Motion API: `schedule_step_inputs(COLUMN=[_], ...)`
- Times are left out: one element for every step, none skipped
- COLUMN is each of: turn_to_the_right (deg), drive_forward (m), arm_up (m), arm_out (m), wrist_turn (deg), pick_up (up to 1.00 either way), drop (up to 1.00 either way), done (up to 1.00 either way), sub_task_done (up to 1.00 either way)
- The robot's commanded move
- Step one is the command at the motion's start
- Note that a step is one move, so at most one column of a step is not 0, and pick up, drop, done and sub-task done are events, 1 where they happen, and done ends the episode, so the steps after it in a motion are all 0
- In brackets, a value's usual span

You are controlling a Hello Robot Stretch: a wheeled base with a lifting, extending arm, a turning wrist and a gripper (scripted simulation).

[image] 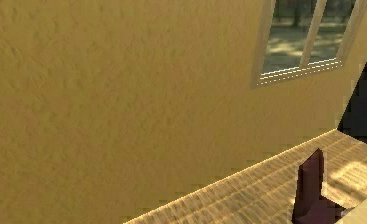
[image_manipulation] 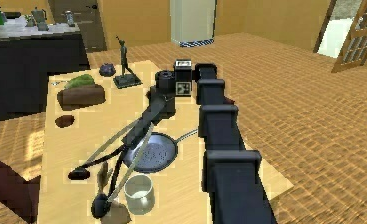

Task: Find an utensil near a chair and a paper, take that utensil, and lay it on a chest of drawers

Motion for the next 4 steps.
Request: schedule_step_inputs(turn_to_the_right=[0.0,0.0,0.0,0.0], drive_forward=[0.0,0.0,0.0,0.0], arm_up=[0.0,0.0,0.0,-0.3], arm_out=[0.0,0.0,0.0,0.0], wrist_turn=[45.0,45.0,18.0,0.0], pick_up=[0.0,0.0,0.0,0.0], drop=[0.0,0.0,0.0,0.0], done=[0.0,0.0,0.0,0.0], sub_task_done=[0.0,0.0,0.0,0.0])
